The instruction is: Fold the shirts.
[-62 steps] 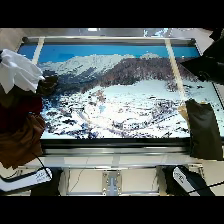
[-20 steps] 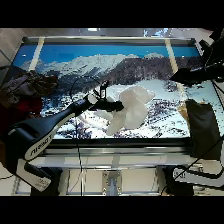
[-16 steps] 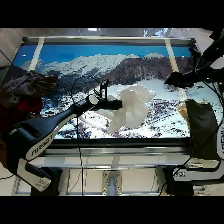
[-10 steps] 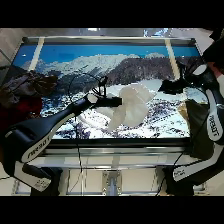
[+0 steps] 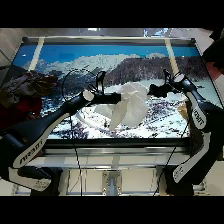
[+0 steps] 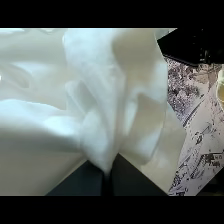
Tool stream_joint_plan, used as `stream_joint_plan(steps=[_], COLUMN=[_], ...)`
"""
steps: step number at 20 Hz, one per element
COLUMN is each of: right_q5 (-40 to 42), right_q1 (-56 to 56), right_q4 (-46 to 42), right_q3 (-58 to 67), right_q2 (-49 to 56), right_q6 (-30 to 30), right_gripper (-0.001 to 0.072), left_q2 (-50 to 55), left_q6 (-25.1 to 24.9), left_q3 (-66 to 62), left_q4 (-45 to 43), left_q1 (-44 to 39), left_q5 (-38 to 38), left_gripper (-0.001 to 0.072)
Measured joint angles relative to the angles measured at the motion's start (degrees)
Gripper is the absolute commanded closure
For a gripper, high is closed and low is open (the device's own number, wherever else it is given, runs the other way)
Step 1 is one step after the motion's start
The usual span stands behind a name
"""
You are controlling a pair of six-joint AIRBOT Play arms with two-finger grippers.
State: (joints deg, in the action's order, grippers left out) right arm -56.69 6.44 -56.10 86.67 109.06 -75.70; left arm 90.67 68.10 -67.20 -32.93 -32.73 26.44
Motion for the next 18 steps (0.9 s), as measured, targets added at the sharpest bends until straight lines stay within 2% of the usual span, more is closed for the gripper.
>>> stream_joint_plan(steps=[2,6,13,18], right_q5=[-0.09,-9.97,-25.99,-27.23], right_q1=[-0.83,-1.51,-2.95,-4.11], right_q4=[-0.07,-3.98,-6.58,-6.03], right_q3=[1.18,6.82,23.96,32.54], right_q2=[0.07,-4.48,-27.69,-44.17], right_q6=[0.04,1.20,2.01,0.83], right_gripper=[0.0697,0.0697,0.0698,0.0699], left_q2=[-1.11,-8.85,-33.79,-50.36], left_q6=[0.00,0.59,1.95,2.67], left_q3=[0.00,0.00,0.00,-0.07], left_q4=[-2.56,-12.94,-21.97,-27.04], left_q1=[0.66,5.99,15.72,17.11], left_q5=[0.81,5.51,11.98,15.87], left_gripper=[0.0690,0.0691,0.0691,0.0691])
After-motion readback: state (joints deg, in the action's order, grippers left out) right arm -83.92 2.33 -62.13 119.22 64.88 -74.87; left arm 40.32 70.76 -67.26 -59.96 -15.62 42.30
